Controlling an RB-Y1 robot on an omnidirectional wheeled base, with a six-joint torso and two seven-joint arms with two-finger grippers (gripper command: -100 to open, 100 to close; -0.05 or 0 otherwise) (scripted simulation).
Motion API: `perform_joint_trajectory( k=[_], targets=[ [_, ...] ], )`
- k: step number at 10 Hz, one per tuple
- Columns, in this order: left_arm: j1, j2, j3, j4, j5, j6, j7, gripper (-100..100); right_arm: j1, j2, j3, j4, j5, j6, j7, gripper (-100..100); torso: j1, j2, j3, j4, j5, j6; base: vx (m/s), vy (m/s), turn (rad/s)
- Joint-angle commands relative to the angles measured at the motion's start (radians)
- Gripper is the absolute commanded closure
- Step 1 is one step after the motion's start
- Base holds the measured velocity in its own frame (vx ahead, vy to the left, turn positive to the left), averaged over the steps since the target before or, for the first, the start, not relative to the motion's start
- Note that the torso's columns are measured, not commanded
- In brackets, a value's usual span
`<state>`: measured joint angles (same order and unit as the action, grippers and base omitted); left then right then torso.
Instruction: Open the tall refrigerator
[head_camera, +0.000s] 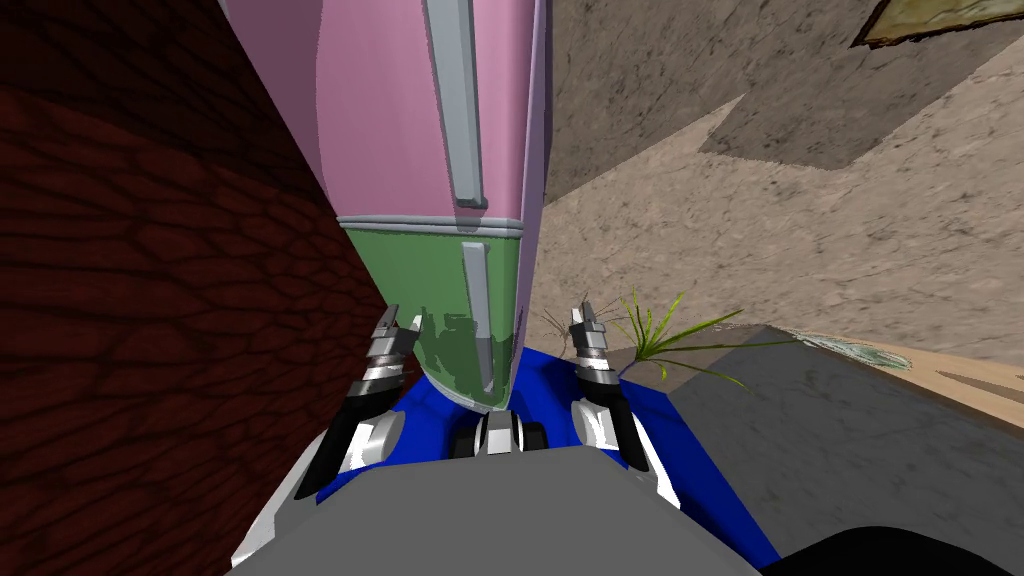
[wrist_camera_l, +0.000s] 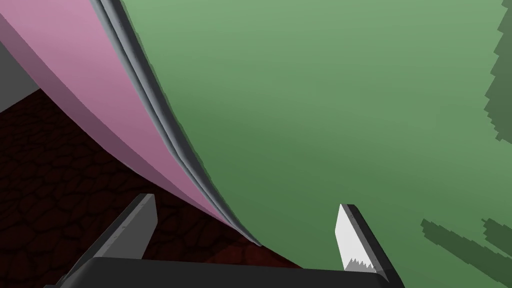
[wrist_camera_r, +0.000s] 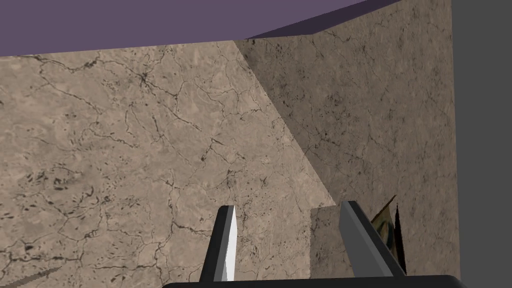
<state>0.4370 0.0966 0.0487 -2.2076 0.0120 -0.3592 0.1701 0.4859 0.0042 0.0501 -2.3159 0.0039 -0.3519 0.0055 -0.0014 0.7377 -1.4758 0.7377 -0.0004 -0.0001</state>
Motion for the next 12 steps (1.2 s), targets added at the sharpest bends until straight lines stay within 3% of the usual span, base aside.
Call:
perform_joint_trajectory(
  k=[1,4,5,6,7,8,10,11,12],
  targets=[
    [-0.044,0.025,0.016,0.0,-0.005,0.074,0.002,-100,0.0,0.0,0.0,0.0,0.0,0.0,0.0,0,0.0,0.0,0.0,0.0,0.0,0.0,-0.01,-0.065,0.046],
    [-0.117,0.051,0.043,-0.002,-0.014,0.164,0.005,-100,0.0,0.0,0.0,0.0,0.0,0.0,0.0,0,0.003,0.001,0.0,0.0,0.001,0.0,-0.022,-0.057,0.096],
    [-0.117,0.051,0.043,-0.002,-0.014,0.184,0.005,-100,0.0,0.0,0.0,0.0,0.0,0.0,0.0,0,0.002,0.0,0.0,0.0,0.001,0.0,-0.02,-0.049,0.055],
    [-0.158,0.062,0.059,-0.003,-0.019,0.216,0.007,-100,0.0,0.0,0.0,0.0,0.0,0.0,0.0,0,0.002,0.0,0.0,0.0,0.0,0.0,-0.019,-0.073,0.104],
    [-0.158,0.062,0.059,-0.003,-0.019,0.244,0.007,-100,0.0,0.0,0.0,0.0,0.0,0.0,0.0,0,0.0,0.0,0.0,0.0,0.0,0.0,-0.009,-0.061,0.071],
    [-0.201,0.072,0.075,-0.004,-0.024,0.269,0.008,-100,0.0,0.0,0.0,0.0,0.0,0.0,0.0,0,0.001,0.0,0.0,0.0,0.0,0.0,-0.011,-0.07,0.163],
    [-0.204,0.072,0.075,-0.004,-0.024,0.312,0.008,-100,0.0,0.0,0.0,0.0,0.0,0.0,0.0,0,0.002,0.0,0.0,0.0,0.0,0.0,-0.011,-0.044,0.021],
    [-0.251,0.08,0.094,-0.005,-0.029,0.348,0.01,-100,0.0,0.0,0.0,0.0,0.0,0.0,0.0,0,0.004,0.0,0.0,0.0,0.001,0.0,-0.017,-0.042,0.132],
    [-0.253,0.08,0.094,-0.005,-0.029,0.373,0.01,-100,0.0,0.0,0.0,0.0,0.0,0.0,0.0,0,0.002,0.001,0.0,0.0,0.001,0.0,-0.018,-0.054,0.087]
  ],
)
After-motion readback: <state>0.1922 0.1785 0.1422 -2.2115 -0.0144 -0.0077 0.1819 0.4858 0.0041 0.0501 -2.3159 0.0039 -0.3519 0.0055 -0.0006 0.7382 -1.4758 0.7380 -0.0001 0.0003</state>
